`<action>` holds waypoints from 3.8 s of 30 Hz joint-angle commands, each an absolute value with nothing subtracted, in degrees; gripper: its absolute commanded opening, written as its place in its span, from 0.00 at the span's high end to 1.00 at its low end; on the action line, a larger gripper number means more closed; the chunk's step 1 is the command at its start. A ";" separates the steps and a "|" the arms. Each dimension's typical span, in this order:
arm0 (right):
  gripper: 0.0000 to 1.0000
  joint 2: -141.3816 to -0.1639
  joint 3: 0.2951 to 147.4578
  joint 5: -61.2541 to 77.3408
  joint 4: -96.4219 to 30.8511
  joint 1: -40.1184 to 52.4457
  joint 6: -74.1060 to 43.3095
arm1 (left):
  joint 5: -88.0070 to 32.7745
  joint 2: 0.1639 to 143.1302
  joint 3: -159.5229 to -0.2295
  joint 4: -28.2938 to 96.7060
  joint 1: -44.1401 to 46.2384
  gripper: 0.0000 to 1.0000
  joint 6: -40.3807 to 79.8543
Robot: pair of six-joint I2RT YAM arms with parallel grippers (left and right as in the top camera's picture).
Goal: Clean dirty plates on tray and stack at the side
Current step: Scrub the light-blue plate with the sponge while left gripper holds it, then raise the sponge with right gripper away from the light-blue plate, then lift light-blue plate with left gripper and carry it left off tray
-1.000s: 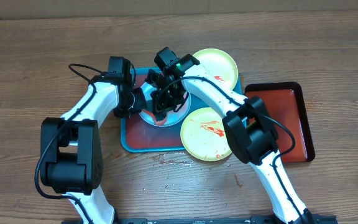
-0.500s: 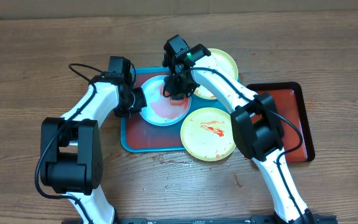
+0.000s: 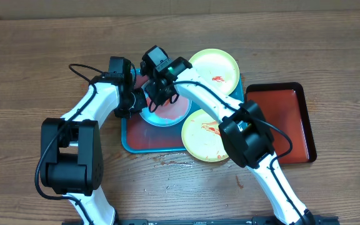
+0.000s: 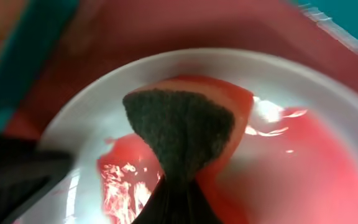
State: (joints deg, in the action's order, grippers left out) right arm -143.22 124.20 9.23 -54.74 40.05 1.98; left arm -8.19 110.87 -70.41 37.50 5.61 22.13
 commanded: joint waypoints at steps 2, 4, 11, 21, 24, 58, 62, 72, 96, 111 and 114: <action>0.96 -145.38 125.01 19.86 -56.69 40.64 3.36 | -7.51 112.22 -68.99 37.47 5.93 0.96 20.58; 0.96 -145.23 125.01 21.39 -57.60 40.47 3.27 | -7.51 112.22 -68.99 37.45 5.93 0.96 20.56; 0.96 -144.53 125.89 24.60 -58.50 40.38 1.15 | -7.51 112.22 -68.99 37.47 5.93 0.96 20.56; 0.96 -144.44 127.15 24.10 -55.70 35.66 -21.04 | -7.51 112.22 -68.99 37.47 5.93 0.96 20.58; 0.96 -144.42 127.15 22.35 -55.24 32.60 -26.70 | -7.51 112.22 -68.99 37.47 5.93 0.96 20.58; 0.96 -127.28 127.15 16.12 -67.90 22.57 -13.19 | -7.11 112.22 -67.02 30.92 6.07 0.82 24.21; 0.96 -127.28 127.15 15.55 -68.75 22.46 -12.99 | -7.14 112.22 -64.42 27.73 6.07 0.82 24.91; 0.96 -127.28 127.15 15.46 -69.80 22.46 -11.68 | -7.11 110.59 -64.38 27.16 5.52 0.96 21.56; 0.96 -127.28 127.15 13.02 -69.76 22.41 -10.41 | 31.94 93.12 -73.67 35.90 14.22 0.96 1.32; 0.96 -127.28 127.15 11.57 -69.54 22.41 -10.41 | 71.13 93.12 -73.67 29.34 28.32 0.96 3.16; 0.96 -127.28 127.15 11.57 -69.63 22.41 -10.41 | 71.16 93.12 -73.67 29.12 28.32 0.96 3.18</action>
State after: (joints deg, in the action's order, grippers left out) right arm -128.75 125.91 11.97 -69.87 22.59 -10.66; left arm 64.75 93.23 -73.12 29.54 28.10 2.79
